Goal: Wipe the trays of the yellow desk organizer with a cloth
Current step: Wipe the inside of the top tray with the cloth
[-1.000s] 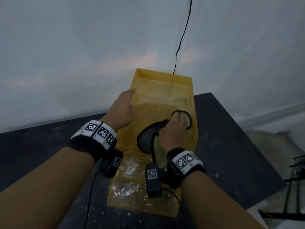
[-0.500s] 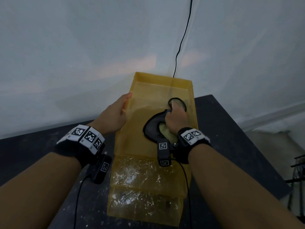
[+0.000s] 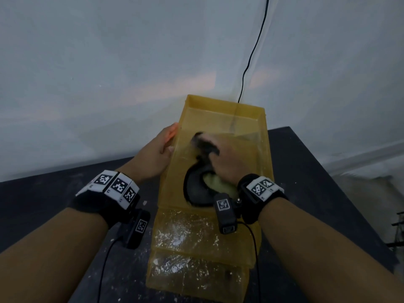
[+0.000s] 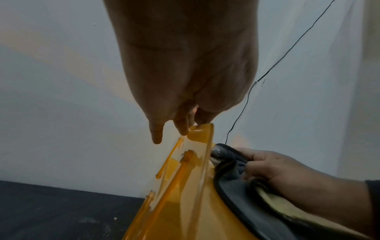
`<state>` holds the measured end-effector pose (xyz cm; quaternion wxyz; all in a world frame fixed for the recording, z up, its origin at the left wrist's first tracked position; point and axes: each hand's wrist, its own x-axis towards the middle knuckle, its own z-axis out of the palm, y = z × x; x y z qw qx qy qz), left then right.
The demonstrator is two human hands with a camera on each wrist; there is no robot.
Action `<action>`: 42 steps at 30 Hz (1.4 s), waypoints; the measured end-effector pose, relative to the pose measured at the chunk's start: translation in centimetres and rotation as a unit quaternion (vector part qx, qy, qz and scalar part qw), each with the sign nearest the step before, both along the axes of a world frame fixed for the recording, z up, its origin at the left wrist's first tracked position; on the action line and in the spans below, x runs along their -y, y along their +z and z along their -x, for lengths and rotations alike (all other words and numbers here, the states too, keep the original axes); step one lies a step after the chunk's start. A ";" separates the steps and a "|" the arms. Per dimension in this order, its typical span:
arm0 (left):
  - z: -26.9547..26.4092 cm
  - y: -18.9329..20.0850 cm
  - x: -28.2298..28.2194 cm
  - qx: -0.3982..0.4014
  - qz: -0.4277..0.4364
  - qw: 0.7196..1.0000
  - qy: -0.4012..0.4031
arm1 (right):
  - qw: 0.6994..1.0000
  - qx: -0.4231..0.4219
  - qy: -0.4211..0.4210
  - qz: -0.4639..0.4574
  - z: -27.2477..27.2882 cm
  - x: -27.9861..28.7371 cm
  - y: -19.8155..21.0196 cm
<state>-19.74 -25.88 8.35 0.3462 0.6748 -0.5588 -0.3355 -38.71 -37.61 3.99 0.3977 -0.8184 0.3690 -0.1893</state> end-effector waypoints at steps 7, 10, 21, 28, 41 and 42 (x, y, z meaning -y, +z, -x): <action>0.0 -0.5 -0.5 -0.010 -0.004 1.000 0.021 | 0.992 -0.116 -0.021 0.043 -3.1 1.0 0.5; -0.1 -0.5 -0.3 -0.031 -0.002 0.999 0.019 | 0.993 -0.085 0.049 0.069 -3.7 -0.4 0.7; -0.2 -0.9 -0.4 -0.095 0.013 0.995 0.033 | 0.999 -0.024 0.017 0.039 -2.2 -2.6 1.2; 0.0 -1.2 -1.0 -0.085 0.063 0.993 0.054 | 0.993 -0.052 0.070 0.075 -3.2 -5.0 0.6; 1.4 -0.7 -3.2 -0.012 0.065 0.991 0.112 | 0.971 0.010 0.236 0.044 1.7 -12.6 1.3; 1.4 -0.7 -3.6 -0.013 0.063 0.992 0.110 | 0.969 0.009 0.246 0.028 2.1 -13.0 1.3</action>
